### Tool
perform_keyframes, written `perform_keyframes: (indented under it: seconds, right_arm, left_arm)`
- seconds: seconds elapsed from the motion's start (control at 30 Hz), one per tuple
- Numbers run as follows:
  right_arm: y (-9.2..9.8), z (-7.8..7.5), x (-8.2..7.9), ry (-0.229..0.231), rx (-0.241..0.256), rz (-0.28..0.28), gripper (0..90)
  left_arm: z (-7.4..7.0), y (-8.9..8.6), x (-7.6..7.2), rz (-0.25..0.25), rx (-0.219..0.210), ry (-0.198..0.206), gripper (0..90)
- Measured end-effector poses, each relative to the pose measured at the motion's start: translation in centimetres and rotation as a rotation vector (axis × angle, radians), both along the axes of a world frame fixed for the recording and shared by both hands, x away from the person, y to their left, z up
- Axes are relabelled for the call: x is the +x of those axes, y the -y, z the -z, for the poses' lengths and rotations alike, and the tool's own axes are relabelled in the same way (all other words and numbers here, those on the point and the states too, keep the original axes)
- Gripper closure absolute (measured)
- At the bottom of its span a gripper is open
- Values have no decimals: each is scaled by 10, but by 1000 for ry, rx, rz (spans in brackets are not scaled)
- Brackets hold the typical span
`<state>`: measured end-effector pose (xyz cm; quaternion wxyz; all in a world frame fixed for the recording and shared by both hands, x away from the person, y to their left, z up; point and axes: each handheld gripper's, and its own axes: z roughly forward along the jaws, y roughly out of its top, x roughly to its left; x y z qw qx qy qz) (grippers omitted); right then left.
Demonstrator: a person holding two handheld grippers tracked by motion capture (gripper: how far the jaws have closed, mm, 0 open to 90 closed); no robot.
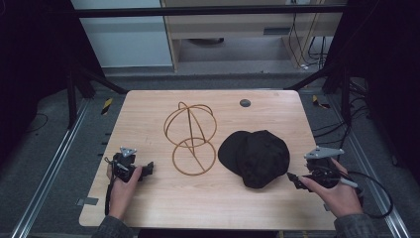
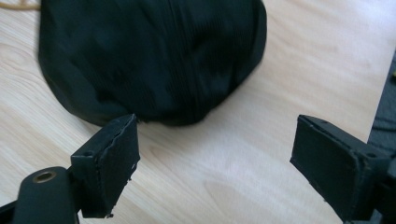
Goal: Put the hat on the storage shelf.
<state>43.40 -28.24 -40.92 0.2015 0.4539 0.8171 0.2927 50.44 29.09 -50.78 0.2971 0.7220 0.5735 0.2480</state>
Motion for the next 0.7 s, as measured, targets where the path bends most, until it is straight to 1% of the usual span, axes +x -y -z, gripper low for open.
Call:
perform_keyframes:
  seconds: [0.03, 0.07, 0.13, 0.2, 0.27, 0.3, 0.4, 0.43, 0.47, 0.57, 0.7]
  right_arm:
    - [-2, -4, 2, 5, -4, -11, 150]
    - [-6, -12, 7, 5, -15, -31, 151]
    - [-8, -15, 9, 7, -19, -40, 154]
    - [-12, -22, 14, 10, -31, -59, 156]
    - [-20, -30, 23, 11, -45, -89, 144]
    - [-20, -30, 23, 11, -45, -89, 144]
    - [-29, -34, 30, 6, -47, -120, 133]
    - [-34, -36, 35, 1, -51, -138, 131]
    - [-34, -36, 35, 1, -51, -138, 131]
    - [-44, -38, 47, -22, -69, -164, 135]
    - [-54, -38, 62, -48, -75, -175, 135]
  left_arm:
    - [0, 0, 0, 0, 0, 0, 0]
    - [0, 0, 0, 0, 1, -1, 0]
    - [0, 0, 0, 0, 0, 0, 0]
    - [0, 0, 0, -1, -2, 1, 0]
    - [0, 0, 0, 2, 4, -4, 0]
    - [0, 0, 0, 2, 4, -4, 0]
    - [0, 0, 0, -1, -1, 0, 0]
    - [0, 0, 0, -1, 0, 0, 0]
    - [0, 0, 0, -1, 0, 0, 0]
    - [0, 0, 0, -1, -1, 1, 0]
    - [0, 1, 0, 4, 0, -1, 0]
